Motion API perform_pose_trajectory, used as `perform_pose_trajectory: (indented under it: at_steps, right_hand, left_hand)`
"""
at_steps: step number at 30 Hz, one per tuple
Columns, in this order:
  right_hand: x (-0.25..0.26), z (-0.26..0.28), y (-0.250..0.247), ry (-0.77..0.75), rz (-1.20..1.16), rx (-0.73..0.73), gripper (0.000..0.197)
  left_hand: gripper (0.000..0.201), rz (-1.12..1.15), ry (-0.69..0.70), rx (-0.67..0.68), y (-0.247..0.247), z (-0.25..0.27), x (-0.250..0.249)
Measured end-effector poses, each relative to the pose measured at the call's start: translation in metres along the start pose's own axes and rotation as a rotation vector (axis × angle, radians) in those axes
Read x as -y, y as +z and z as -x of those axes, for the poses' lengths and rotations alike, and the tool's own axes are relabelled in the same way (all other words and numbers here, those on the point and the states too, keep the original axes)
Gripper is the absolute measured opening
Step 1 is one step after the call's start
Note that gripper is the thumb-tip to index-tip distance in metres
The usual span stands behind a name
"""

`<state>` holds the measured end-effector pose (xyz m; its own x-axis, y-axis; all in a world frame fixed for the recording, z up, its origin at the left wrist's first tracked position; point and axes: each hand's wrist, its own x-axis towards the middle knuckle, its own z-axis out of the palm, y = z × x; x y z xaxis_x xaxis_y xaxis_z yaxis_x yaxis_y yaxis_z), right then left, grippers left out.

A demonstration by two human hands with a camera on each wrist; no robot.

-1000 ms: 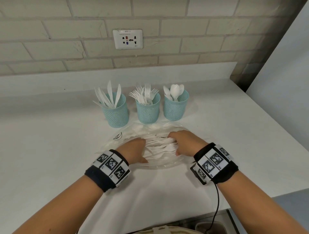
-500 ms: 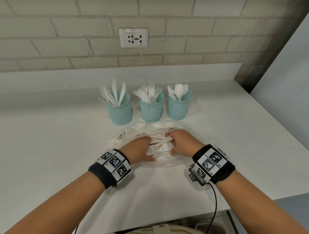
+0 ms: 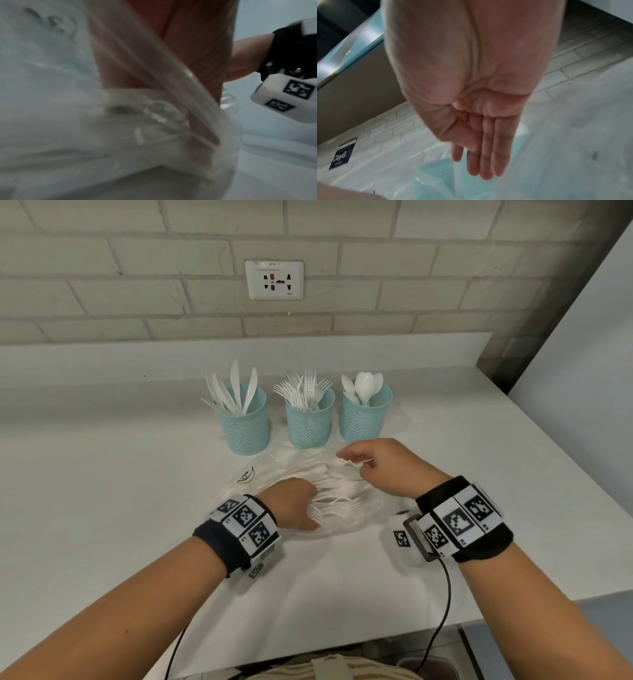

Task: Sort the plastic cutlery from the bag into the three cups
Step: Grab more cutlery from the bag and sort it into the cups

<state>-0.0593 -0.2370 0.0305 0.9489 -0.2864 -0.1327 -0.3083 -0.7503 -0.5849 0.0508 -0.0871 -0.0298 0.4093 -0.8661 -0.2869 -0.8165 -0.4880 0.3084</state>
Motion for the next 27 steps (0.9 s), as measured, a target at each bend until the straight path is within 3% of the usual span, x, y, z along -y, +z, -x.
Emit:
perform_pose_trajectory:
  at_steps: [5, 10, 14, 20, 23, 27]
  right_hand:
    - [0.004, 0.001, 0.001, -0.062, -0.111, -0.162, 0.041]
    - [-0.003, 0.003, 0.008, -0.060, -0.188, -0.179, 0.035]
    - [-0.012, 0.001, 0.008, -0.061, -0.221, -0.214, 0.028]
    - [-0.027, -0.005, 0.003, 0.000, -0.252, -0.412, 0.022]
    - [-0.031, -0.004, 0.001, 0.054, -0.252, -0.397, 0.024]
    - [-0.030, -0.003, 0.000, 0.109, -0.197, -0.270, 0.034]
  left_hand:
    - [0.047, -0.043, 0.017, 0.005, 0.005, 0.002, -0.005]
    - [0.043, -0.096, -0.003, 0.001, 0.007, 0.004, -0.007]
    - [0.043, 0.054, 0.003, -0.039, -0.008, 0.005, -0.003]
    - [0.036, 0.202, 0.056, -0.153, -0.030, 0.010, 0.009]
    - [0.035, 0.303, 0.068, -0.221, -0.038, 0.012, 0.014]
    - [0.032, 0.362, 0.128, -0.354, -0.048, 0.018, 0.013]
